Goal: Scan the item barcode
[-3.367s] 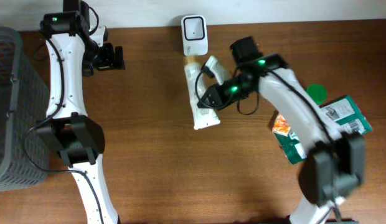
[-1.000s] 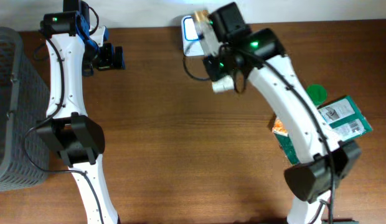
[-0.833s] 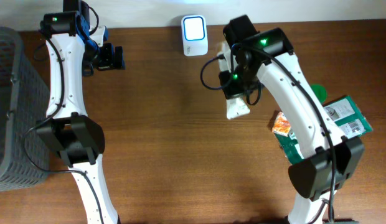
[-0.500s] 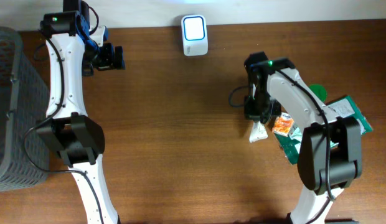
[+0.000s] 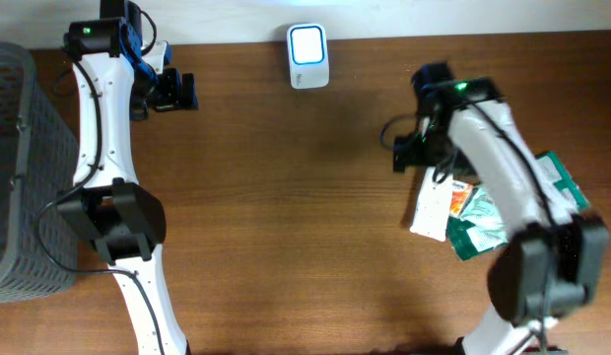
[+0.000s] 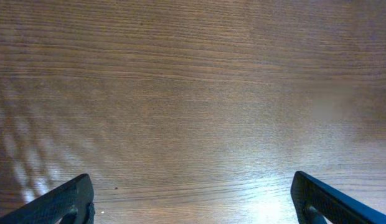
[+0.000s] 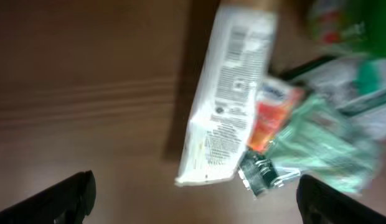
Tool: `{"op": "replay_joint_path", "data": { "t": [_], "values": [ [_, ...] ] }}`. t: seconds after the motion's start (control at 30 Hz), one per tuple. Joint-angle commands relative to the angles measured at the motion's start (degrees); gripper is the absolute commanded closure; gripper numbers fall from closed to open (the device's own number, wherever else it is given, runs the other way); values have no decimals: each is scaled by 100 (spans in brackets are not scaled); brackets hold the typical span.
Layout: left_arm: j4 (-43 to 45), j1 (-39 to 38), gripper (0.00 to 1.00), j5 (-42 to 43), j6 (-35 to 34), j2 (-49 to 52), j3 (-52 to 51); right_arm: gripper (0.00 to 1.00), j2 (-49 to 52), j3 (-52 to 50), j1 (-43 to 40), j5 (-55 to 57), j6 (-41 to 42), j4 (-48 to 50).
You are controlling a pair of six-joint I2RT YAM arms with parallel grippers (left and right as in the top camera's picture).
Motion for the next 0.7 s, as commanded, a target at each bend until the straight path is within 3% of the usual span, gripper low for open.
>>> {"op": "replay_joint_path", "data": {
  "t": [0.0, 0.17, 0.33, 0.57, 0.67],
  "values": [
    [7, 11, 1, 63, -13, -116, -24, 0, -1123, 734, -35, 20, -216, -407],
    [7, 11, 1, 61, -13, -116, -24, 2, -3165, 833, -37, 7, -212, -647],
    [7, 9, 1, 61, -13, -116, -24, 2, -4385, 831, -37, 57, -216, -699],
    [7, 11, 1, 61, -13, -116, -24, 2, -5093, 820, -37, 509, -214, -944],
    [7, 11, 1, 61, -13, -116, -24, 2, -5311, 330, -236, 503, -216, -420]
  ]
}}
